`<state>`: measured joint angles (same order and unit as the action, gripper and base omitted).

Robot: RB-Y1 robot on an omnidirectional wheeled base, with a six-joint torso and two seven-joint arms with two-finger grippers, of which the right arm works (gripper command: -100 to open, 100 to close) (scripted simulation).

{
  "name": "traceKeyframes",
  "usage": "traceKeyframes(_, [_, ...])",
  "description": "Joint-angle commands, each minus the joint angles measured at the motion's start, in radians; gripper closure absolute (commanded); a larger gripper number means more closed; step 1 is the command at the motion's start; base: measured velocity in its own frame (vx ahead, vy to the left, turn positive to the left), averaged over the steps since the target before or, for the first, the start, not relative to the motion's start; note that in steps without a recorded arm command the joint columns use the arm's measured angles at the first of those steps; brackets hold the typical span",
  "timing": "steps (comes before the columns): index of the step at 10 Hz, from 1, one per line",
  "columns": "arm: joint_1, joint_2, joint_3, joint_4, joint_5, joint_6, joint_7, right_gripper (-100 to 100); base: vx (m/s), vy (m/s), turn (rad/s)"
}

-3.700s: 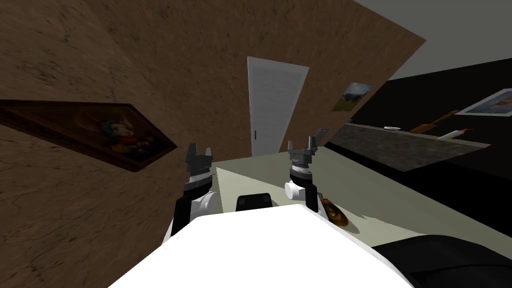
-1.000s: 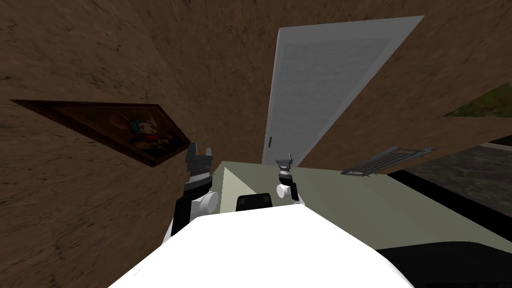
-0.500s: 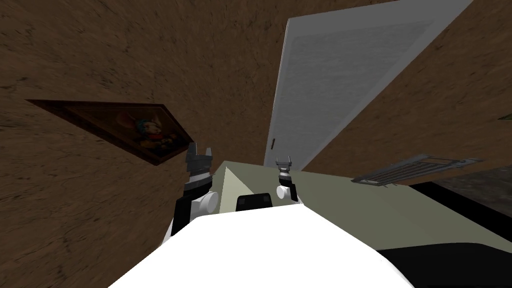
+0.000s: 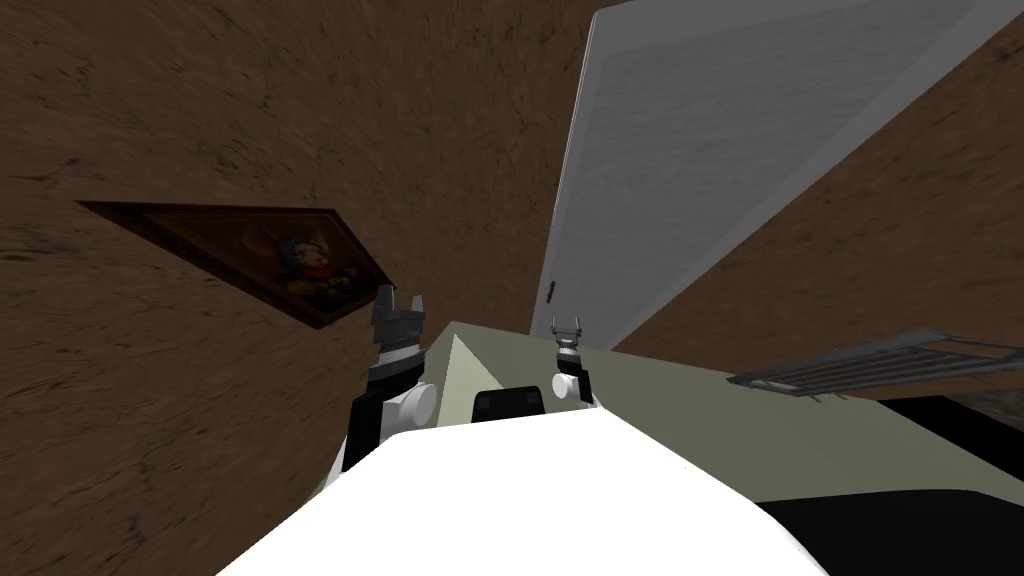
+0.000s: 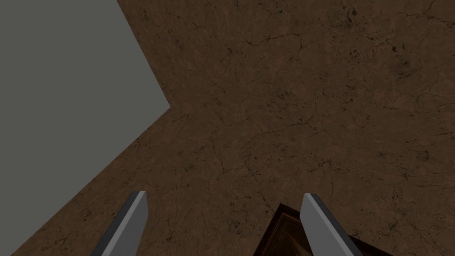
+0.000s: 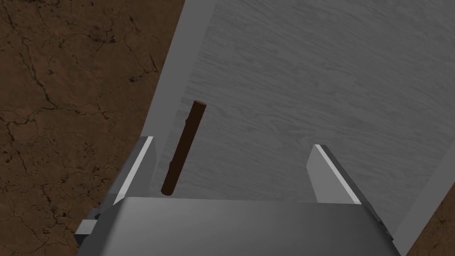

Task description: Pull the door open

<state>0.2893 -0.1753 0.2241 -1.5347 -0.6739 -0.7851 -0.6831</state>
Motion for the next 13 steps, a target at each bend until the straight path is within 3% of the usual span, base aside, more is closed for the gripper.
traceKeyframes(1, [-0.009,-0.007,0.008,0.038,-0.029,-0.014,-0.026,-100,0.095,-0.037,0.114])
traceKeyframes(10, [-0.053,-0.038,0.047,0.225,-0.178,-0.078,-0.147,-100,0.089,-0.044,0.098])
traceKeyframes(13, [-0.075,-0.052,0.066,0.316,-0.25,-0.109,-0.205,-100,0.114,-0.073,0.141])
